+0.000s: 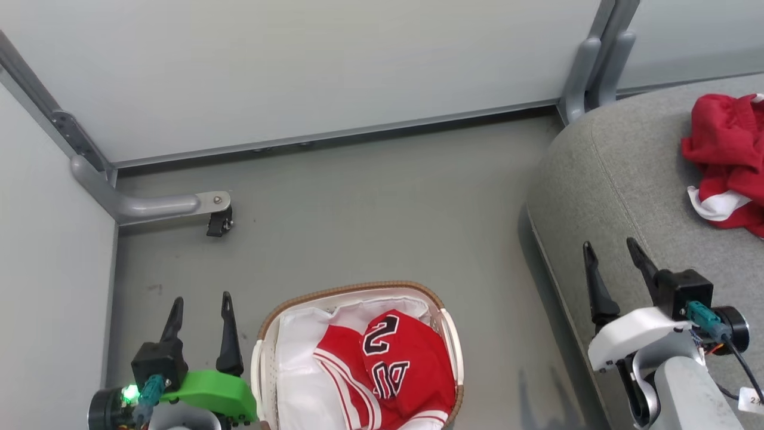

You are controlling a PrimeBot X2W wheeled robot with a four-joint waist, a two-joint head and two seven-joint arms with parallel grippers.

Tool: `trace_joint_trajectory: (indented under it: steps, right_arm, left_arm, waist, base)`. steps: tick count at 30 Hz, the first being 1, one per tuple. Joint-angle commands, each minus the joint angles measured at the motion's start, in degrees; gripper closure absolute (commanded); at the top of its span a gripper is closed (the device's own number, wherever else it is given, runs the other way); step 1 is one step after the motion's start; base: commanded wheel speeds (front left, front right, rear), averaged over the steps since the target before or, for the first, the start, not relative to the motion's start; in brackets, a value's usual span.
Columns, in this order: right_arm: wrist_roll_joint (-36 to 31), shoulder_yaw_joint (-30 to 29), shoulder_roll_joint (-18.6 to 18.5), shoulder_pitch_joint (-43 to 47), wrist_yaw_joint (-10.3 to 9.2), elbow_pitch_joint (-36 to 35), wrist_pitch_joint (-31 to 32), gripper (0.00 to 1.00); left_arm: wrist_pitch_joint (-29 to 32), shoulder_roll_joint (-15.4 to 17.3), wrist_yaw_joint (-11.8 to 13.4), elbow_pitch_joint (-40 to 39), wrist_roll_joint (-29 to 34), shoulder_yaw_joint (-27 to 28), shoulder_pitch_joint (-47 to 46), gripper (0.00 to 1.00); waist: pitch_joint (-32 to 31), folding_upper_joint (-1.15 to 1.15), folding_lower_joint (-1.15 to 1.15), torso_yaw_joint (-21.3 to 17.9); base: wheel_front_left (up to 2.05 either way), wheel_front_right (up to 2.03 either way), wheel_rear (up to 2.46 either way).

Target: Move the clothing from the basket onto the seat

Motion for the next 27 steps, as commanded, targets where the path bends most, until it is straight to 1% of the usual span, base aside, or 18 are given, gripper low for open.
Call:
trace_joint_trajectory:
  steps: [1, 8, 14, 17, 22, 27]
  right_arm:
    - [-0.06, -0.01, -0.07, 1.56, -0.08, 0.03, -0.01, 0.00]
    - [-0.21, 0.47, 0.25, 3.74, -0.08, 0.13, -0.01, 0.00]
    - [-0.42, 1.13, 0.32, 2.67, -0.08, -0.16, -0.01, 0.00]
    - [-0.43, 1.45, 0.34, 1.78, -0.08, -0.76, -0.01, 0.00]
    - [-0.01, 2.67, 0.08, -1.03, -0.08, -1.96, -0.01, 0.00]
    - [0.78, 4.78, -0.28, -6.36, -0.08, -4.96, -0.01, 0.00]
  left_arm:
    - [0.05, 0.07, 0.04, -0.12, -0.43, 0.26, 1.66, 0.00]
    - [0.05, 0.06, -0.23, -0.07, -1.06, -0.14, 3.91, 0.00]
    - [0.05, 0.06, -0.33, 0.39, -1.48, -0.99, 3.02, 0.00]
    - [0.05, 0.05, -0.86, 1.18, -2.29, -2.78, 1.52, 0.00]
    - [0.05, 0.07, -1.14, 2.40, -3.91, -7.15, -2.22, 0.00]
    - [0.05, 0.09, -1.69, 6.10, -6.39, -12.33, -9.49, 0.00]
  waist:
    - [-2.63, 0.00, 0.00, 1.46]
    - [-3.67, 0.00, 0.00, 1.74]
    - [-2.42, 0.00, 0.00, 1.02]
    - [-1.10, 0.00, 0.00, 0.68]
    - [3.84, 0.00, 0.00, -0.74]
    - [12.39, 0.00, 0.00, -3.37]
  base:
    - [0.00, 0.00, 0.00]
    - [0.00, 0.00, 0.00]
    - [0.00, 0.00, 0.00]
    - [0.00, 0.00, 0.00]
    - [0.00, 0.00, 0.00]
    - [0.00, 0.00, 0.00]
